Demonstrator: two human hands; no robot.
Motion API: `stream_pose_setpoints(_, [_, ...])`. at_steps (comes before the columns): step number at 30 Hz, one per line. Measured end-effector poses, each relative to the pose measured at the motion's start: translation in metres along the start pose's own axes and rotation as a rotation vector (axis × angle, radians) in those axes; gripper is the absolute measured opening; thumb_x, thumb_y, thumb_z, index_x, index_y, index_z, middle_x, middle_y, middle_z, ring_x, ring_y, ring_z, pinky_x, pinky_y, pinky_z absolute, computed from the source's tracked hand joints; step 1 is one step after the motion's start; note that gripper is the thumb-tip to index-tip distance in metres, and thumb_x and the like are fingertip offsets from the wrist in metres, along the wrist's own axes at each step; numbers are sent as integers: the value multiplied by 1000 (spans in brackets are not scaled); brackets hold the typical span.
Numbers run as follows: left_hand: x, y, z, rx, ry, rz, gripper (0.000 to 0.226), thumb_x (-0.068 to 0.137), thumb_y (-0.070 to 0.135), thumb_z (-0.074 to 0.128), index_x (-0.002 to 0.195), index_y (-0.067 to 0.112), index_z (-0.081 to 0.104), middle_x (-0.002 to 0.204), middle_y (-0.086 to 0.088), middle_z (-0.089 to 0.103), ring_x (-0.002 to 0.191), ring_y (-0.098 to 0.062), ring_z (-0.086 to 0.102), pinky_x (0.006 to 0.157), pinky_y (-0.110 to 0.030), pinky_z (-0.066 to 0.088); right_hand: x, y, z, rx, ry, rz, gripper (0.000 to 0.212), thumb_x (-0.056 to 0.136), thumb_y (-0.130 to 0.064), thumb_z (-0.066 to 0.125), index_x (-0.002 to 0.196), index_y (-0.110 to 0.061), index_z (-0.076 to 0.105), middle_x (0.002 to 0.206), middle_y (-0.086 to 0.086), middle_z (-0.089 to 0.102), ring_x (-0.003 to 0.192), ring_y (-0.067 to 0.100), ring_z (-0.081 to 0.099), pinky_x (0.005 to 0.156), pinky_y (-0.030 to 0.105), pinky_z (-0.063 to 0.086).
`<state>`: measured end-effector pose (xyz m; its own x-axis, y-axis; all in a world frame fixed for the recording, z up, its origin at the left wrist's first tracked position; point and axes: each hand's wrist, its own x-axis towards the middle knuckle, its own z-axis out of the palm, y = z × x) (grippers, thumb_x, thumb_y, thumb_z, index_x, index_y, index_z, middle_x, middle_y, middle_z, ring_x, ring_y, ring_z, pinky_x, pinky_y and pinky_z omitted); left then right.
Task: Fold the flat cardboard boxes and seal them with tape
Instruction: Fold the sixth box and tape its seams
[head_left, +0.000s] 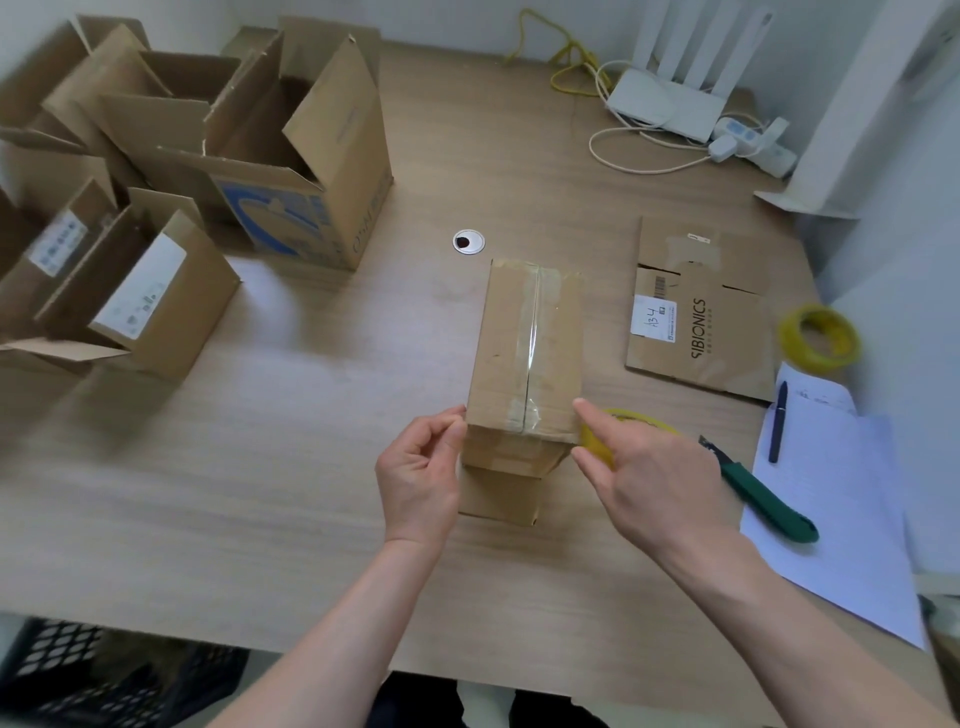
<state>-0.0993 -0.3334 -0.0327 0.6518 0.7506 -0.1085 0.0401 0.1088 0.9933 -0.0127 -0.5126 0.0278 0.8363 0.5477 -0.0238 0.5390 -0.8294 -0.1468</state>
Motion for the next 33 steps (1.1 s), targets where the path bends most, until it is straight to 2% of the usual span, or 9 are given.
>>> stream_pose_setpoints(9, [13, -16, -6, -7, -11, -62, 12, 86, 0, 69, 82, 11, 75, 94, -2, 76, 95, -16, 72, 87, -23, 55, 2, -3, 9, 82, 47, -53, 37, 91, -40, 65, 127, -32, 65, 83, 0, 70, 75, 30, 65, 57, 34, 45])
stream_pose_setpoints(13, [22, -15, -7, -112, -27, -301, 3, 86, 6, 71, 86, 7, 74, 94, -1, 77, 94, -16, 71, 84, -26, 54, 5, -3, 10, 129, 9, -23, 37, 92, -40, 64, 128, -33, 64, 95, -3, 72, 87, 27, 66, 64, 34, 47])
stream_pose_setpoints(16, [31, -7, -5, -185, -9, -552, 27, 82, 10, 75, 107, 7, 67, 110, -12, 71, 104, -24, 67, 93, -35, 50, 10, -1, 8, 158, -69, 1, 40, 94, -45, 58, 134, -38, 58, 114, -8, 70, 105, 19, 63, 79, 34, 49])
stream_pose_setpoints(17, [32, -2, -5, -128, 15, -494, 37, 80, 11, 76, 115, 9, 64, 115, -12, 69, 105, -20, 67, 93, -33, 50, 11, -1, 7, 175, -95, 0, 41, 94, -45, 58, 135, -38, 57, 118, -9, 69, 108, 18, 62, 84, 34, 49])
stream_pose_setpoints(19, [27, 8, -6, 161, -32, 19, 47, 80, 20, 71, 125, 18, 61, 127, -9, 62, 116, -13, 60, 99, -30, 47, 14, -1, 3, 197, -137, -2, 41, 94, -45, 58, 135, -37, 56, 122, -9, 67, 110, 19, 62, 88, 34, 48])
stream_pose_setpoints(22, [28, 0, 0, 794, -499, 814, 56, 88, 48, 59, 139, 24, 53, 153, -13, 38, 144, -31, 32, 112, -47, 32, 18, 2, 1, 207, -168, -17, 38, 94, -45, 58, 131, -35, 58, 118, -5, 69, 105, 20, 63, 84, 34, 50])
stream_pose_setpoints(25, [38, -5, 6, 1075, -599, 959, 52, 94, 52, 49, 135, 21, 59, 151, -12, 43, 140, -41, 36, 98, -57, 44, 19, 3, -1, 207, -171, -42, 37, 92, -46, 61, 128, -36, 59, 112, -2, 71, 99, 22, 64, 78, 33, 49])
stream_pose_setpoints(29, [51, -18, 10, 1006, -423, 1243, 27, 96, 30, 63, 114, 13, 73, 130, -16, 63, 120, -46, 56, 86, -48, 55, 18, 5, 9, 206, -60, -102, 34, 88, -42, 67, 121, -32, 65, 102, 0, 73, 90, 26, 67, 68, 30, 44])
stream_pose_setpoints(33, [51, -19, 10, 985, -421, 1249, 29, 98, 34, 57, 111, 15, 75, 128, -13, 65, 119, -43, 58, 90, -46, 55, 15, 5, 17, 252, -65, -108, 31, 89, -40, 64, 117, -26, 64, 104, 0, 72, 94, 28, 66, 72, 36, 50])
